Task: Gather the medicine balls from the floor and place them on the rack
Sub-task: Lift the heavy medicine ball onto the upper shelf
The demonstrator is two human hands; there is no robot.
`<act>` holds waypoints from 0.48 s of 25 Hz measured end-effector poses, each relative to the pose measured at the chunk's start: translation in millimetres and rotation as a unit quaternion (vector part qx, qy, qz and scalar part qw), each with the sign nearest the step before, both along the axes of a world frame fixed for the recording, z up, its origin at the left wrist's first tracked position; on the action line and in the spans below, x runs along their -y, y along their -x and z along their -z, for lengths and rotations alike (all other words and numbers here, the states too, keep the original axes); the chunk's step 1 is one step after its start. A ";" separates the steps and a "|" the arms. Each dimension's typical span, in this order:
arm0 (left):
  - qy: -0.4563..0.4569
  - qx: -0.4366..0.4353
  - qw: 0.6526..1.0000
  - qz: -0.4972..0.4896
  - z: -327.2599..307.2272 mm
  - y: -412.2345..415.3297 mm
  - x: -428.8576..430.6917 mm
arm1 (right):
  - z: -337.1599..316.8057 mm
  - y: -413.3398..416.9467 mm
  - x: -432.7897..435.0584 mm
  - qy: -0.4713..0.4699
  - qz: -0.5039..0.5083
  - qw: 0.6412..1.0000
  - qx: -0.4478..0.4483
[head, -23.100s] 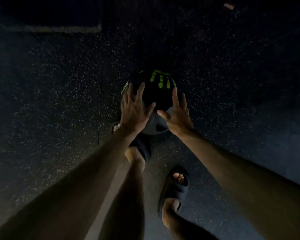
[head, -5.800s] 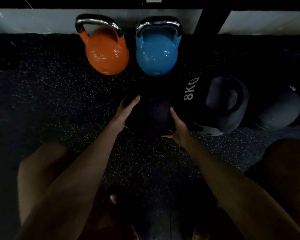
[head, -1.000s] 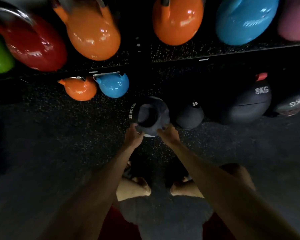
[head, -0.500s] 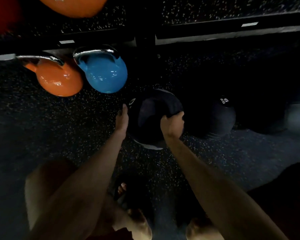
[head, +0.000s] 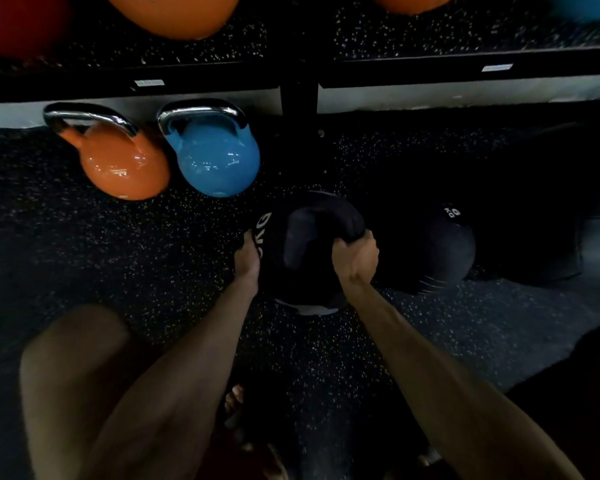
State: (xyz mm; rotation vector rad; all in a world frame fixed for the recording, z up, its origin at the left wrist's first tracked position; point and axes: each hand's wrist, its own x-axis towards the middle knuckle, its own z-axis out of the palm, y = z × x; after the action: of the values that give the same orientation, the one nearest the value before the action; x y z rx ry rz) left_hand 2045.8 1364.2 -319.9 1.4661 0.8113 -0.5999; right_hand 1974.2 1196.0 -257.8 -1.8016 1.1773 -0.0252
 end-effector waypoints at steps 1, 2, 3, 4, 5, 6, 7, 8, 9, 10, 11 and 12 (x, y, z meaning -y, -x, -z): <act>-0.014 -0.001 1.000 -0.012 -3.7 7.6 2.3 | -0.7 -2.3 4.4 0.001 -0.017 1.000 0.000; -0.031 -0.001 0.999 -0.027 -5.0 13.9 5.2 | -2.9 -5.2 9.6 0.000 -0.036 0.999 -0.003; -0.052 -0.002 0.998 -0.041 -10.7 20.6 8.5 | -3.0 -7.3 15.7 -0.006 -0.055 0.998 -0.004; -0.070 -0.002 0.996 -0.050 -17.6 25.2 12.4 | -2.8 -10.0 23.3 -0.020 -0.072 0.997 -0.009; -0.088 0.000 0.995 -0.050 -22.6 27.1 16.1 | -0.7 -11.9 31.3 -0.035 -0.086 0.996 -0.010; -0.107 0.008 0.993 -0.051 -25.0 28.3 19.0 | 0.5 -12.0 38.5 -0.053 -0.090 0.995 -0.004; -0.130 0.018 0.990 -0.044 -27.8 29.3 21.2 | 6.5 -10.6 46.2 -0.076 -0.085 0.993 0.003; -0.156 0.031 0.987 -0.028 -28.8 29.0 22.6 | 10.1 -8.1 52.4 -0.101 -0.077 0.992 0.014; -0.184 0.044 0.982 -0.005 -30.3 27.7 24.3 | 15.1 -4.8 57.9 -0.122 -0.067 0.990 0.024; -0.209 0.057 0.976 0.018 -30.2 26.5 26.1 | 20.8 -2.7 63.4 -0.134 -0.066 0.989 0.025; -0.226 0.062 0.971 0.041 -33.4 26.1 29.2 | 23.9 -0.9 68.6 -0.138 -0.065 0.988 0.023; -0.235 0.071 0.968 0.056 -33.0 24.4 30.0 | 22.7 -1.1 71.3 -0.134 -0.065 0.989 0.015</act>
State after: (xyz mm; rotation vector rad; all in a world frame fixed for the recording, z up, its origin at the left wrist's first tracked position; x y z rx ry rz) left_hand 2021.4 1334.1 -286.9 1.9756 0.7934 -0.3933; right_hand 1975.3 1124.7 -280.4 -1.6298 0.9900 0.1727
